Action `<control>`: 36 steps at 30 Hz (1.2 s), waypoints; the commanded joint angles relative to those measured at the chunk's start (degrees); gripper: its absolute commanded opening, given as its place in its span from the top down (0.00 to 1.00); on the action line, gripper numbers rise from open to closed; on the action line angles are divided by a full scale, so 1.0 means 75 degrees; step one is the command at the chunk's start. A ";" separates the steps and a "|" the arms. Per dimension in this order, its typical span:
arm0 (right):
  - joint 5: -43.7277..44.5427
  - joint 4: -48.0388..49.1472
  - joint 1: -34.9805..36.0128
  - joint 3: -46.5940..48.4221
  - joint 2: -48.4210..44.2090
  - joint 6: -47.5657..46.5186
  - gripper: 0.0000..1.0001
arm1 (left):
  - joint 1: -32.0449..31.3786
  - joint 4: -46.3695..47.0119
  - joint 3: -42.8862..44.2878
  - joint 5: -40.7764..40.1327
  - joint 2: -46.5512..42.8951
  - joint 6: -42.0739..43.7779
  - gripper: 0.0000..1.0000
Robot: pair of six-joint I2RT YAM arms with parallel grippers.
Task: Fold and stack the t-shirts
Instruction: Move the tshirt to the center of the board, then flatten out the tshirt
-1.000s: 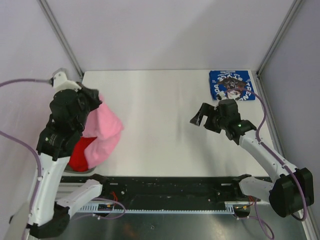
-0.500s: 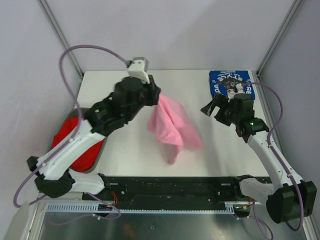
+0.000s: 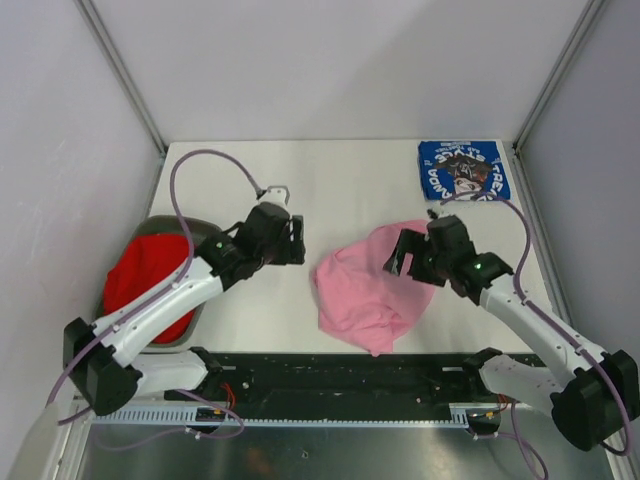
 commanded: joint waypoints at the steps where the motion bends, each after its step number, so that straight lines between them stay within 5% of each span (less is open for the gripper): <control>1: 0.0847 -0.0242 0.0661 -0.0626 -0.0482 0.0571 0.10 | 0.0034 0.0593 -0.0966 0.1358 -0.0748 -0.0077 0.31; 9: 0.1373 -0.0550 0.0785 -0.1485 -0.1608 0.1263 0.13 | -0.0830 0.1880 -0.2823 0.2904 -0.0850 -0.0404 0.40; 22: 0.1737 -0.1225 0.2252 -0.1814 -0.2233 0.2360 0.17 | -0.1487 0.3152 -0.2212 0.3238 0.1894 -0.0637 0.38; 25: 0.1911 -0.1121 0.2767 -0.1907 -0.2081 0.2661 0.17 | -0.1493 0.3251 -0.1741 0.3204 0.2387 -0.0667 0.50; 31: 0.2168 -0.0761 0.3359 -0.2051 -0.1609 0.2858 0.18 | -0.1474 0.3267 -0.0858 0.3010 0.2661 -0.0710 0.93; 36: 0.2176 -0.0717 0.2853 -0.2049 -0.1843 0.2507 0.18 | -0.0928 0.3216 -0.0746 0.2649 0.1949 -0.0795 1.00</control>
